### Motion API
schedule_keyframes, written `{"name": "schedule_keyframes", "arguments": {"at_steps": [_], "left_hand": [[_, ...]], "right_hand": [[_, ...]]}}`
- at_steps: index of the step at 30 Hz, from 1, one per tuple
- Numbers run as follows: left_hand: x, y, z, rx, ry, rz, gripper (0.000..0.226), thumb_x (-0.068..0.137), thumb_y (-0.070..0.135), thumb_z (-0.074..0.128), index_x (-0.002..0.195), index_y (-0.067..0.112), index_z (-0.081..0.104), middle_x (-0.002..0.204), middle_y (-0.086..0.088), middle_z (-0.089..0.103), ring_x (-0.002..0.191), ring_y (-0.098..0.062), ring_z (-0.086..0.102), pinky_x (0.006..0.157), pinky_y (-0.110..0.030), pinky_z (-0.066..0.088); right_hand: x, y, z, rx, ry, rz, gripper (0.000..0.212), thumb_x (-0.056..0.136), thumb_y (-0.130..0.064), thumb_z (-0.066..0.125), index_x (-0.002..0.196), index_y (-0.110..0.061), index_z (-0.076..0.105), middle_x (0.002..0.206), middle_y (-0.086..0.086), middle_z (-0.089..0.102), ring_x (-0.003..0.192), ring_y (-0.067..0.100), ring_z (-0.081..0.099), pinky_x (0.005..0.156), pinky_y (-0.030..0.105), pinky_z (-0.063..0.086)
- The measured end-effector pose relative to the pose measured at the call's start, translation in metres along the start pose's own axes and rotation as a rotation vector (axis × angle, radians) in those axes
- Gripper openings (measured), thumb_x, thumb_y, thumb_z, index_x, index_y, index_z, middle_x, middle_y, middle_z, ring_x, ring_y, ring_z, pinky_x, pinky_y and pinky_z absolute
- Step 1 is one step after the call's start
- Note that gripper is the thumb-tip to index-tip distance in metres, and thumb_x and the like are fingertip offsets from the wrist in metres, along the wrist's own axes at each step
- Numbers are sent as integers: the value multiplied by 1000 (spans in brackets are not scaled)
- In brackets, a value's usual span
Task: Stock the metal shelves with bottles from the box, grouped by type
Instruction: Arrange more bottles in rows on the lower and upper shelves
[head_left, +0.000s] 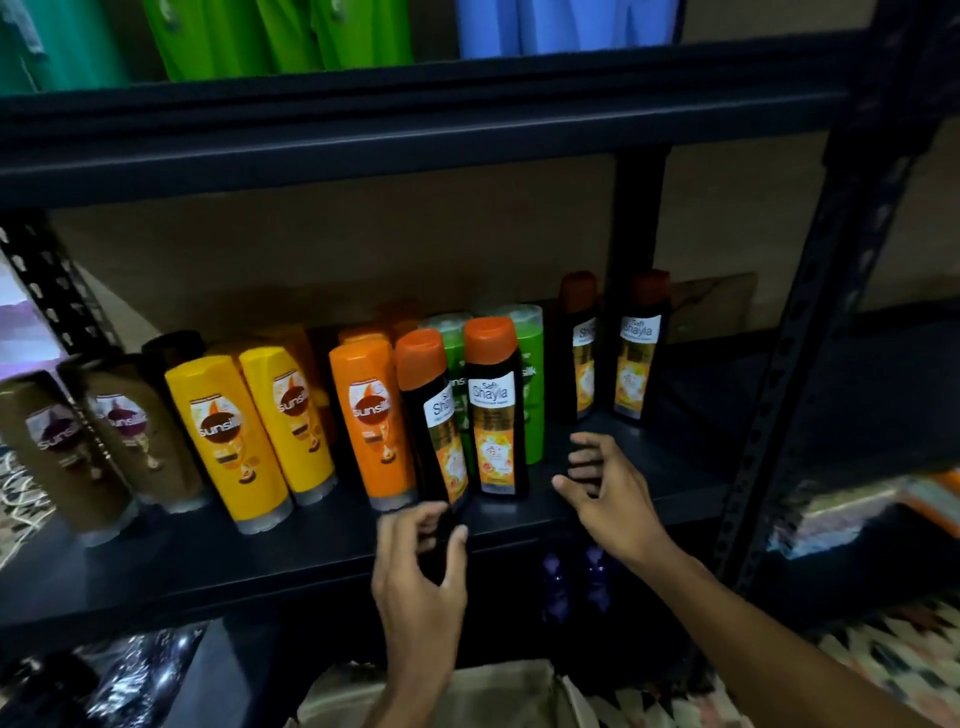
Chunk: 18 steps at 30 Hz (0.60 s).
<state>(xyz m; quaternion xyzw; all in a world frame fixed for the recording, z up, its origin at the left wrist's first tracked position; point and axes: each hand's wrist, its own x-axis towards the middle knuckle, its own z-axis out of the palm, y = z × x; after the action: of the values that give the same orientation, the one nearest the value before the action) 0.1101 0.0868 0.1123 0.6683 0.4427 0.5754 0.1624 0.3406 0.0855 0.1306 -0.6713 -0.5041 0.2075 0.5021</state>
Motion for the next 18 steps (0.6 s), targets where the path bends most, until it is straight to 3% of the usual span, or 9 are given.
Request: {"name": "schedule_keyframes", "arguments": {"at_steps": [3,7,10,13,18], "left_hand": [[-13,21,30,-134,-262,125,27,90,11,76,113,23,67,107,13,63,100,-9,67,81,-32,59],[2,56,101,-209,-535,52,46,97,18,68,138,30,53,132,14,59,124,1,55,100,-29,53],[29,65,159,-193,-509,-60,63,100,18,61,156,21,32,152,4,43,140,-7,42,115,-28,40],[56,64,203,-139,-421,-207,70,102,18,57,161,14,18,164,-4,29,150,-19,31,116,-24,26],[80,49,246,-62,-281,-302,78,100,18,62,160,3,14,163,-17,29,151,-30,29,117,-28,24]], "right_hand": [[3,13,-28,-82,81,-29,44,94,-18,70,131,-26,48,112,-7,56,101,6,60,78,14,49],[21,39,-56,-170,176,-16,46,92,-24,71,132,-26,47,111,-6,54,103,10,58,93,30,53],[47,53,-67,-131,213,50,58,89,-32,75,137,-25,42,117,-4,52,108,13,56,95,29,50],[76,61,-66,-45,278,113,74,85,-33,80,144,-19,37,124,1,50,112,18,55,95,28,48],[119,74,-61,-67,376,76,85,75,-43,86,141,-18,38,126,4,50,116,22,54,99,41,49]]}}
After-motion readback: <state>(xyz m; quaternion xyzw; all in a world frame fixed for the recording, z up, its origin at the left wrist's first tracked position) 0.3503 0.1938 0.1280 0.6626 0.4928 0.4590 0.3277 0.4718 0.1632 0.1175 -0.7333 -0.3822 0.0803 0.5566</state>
